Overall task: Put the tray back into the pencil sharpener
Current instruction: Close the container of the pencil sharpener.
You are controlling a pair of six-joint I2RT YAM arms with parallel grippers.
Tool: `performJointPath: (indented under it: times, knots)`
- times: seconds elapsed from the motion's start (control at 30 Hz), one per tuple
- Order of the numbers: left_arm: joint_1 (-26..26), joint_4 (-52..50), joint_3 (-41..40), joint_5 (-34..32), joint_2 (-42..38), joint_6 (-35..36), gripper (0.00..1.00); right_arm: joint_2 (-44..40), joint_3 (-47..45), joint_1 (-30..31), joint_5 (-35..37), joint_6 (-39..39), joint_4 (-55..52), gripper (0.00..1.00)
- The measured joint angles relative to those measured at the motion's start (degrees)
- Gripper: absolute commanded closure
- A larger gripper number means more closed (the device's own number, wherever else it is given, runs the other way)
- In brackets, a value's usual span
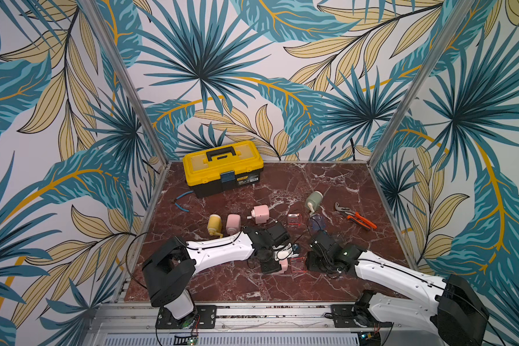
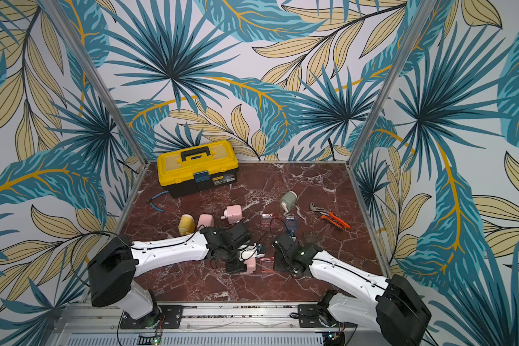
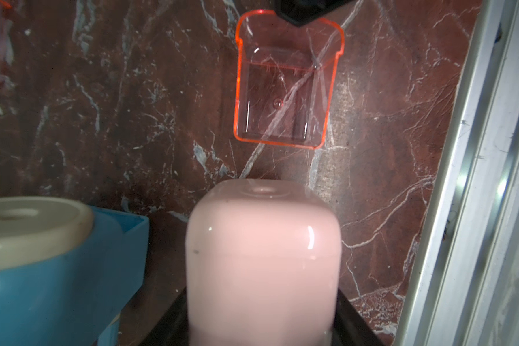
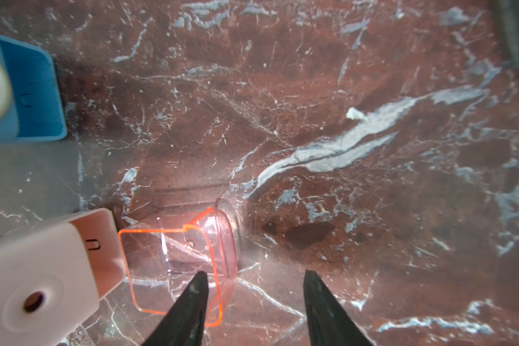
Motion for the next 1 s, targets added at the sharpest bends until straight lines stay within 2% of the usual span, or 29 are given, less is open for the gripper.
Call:
performJointPath:
  times: [0.13, 0.53, 1.0]
  knots:
    - [0.04, 1.53, -1.14, 0.26, -0.63, -0.42, 0.45, 1.55, 0.09, 0.00, -0.31, -0.37, 1.40, 0.50]
    - [0.07, 4.98, -3.23, 0.35, -1.66, -1.29, 0.49, 7.96, 2.27, 0.00, -4.04, -2.67, 5.99, 0.67]
    - [0.07, 7.78, -4.13, 0.90, -1.73, -0.37, 0.49, 10.64, 2.27, 0.00, -9.53, -2.86, 12.28, 0.71]
